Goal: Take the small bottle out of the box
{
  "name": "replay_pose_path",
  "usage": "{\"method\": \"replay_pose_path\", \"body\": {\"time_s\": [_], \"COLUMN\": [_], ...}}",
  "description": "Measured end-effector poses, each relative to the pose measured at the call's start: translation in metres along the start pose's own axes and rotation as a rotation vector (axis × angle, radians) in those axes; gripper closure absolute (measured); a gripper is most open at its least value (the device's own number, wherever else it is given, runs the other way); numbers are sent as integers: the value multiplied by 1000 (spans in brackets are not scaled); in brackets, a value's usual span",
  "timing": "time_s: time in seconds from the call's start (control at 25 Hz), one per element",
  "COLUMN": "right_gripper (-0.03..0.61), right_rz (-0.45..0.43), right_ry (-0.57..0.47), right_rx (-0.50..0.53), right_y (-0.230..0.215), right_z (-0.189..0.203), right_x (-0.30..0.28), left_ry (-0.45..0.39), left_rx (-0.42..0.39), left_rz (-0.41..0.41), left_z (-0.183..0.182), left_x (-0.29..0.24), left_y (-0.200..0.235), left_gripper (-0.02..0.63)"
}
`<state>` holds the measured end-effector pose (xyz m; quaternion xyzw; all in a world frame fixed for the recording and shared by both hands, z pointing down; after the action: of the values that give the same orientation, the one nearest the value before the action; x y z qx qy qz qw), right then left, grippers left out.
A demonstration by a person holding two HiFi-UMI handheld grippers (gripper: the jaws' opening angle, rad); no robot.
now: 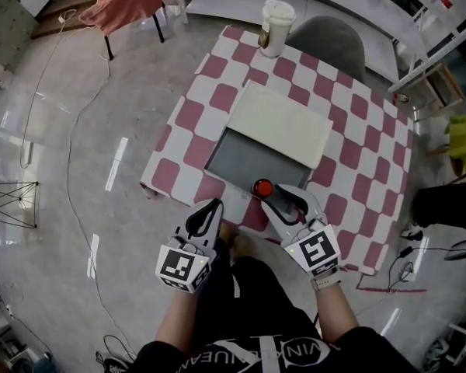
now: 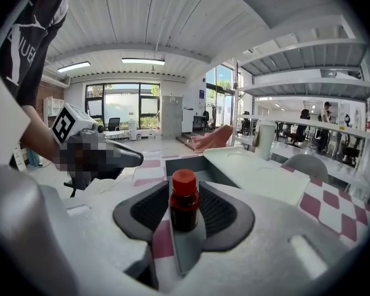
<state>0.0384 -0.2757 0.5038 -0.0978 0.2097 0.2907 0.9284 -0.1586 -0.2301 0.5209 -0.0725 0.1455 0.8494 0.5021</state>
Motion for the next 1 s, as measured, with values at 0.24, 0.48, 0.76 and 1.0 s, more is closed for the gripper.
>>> {"method": "replay_pose_path", "body": {"time_s": [0.24,0.48,0.76,1.0], "right_gripper": [442,442,442,442], "right_rz": [10,34,26,36], "right_ry": [9,36,96,101], "right_rx": [0,23,46,48], "right_y": [0,1,3,3], "right_z": [-2,-5,-8,-10], "right_x": [-11,-14,-25,-29], "left_ry": [13,28,32,39], "left_rx": [-33,-94,-82,-79], "left_rz": [35,75,94,96], "left_z": [-3,-5,-7,-7], "left_x": [-8,-20,-27,-28], "left_y": [6,3,6,10], "left_gripper": [589,589,589,589]}}
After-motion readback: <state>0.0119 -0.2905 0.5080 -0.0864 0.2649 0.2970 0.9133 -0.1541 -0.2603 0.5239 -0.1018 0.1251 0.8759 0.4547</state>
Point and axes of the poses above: the fingertips, and each gripper's own axes: x backward along the fingers, y to its left, z out of its underside, the point moved 8 cm from there along x, backward along the fingers, and after that the axes turned 5 degrees about -x, right-handed, at the moved point
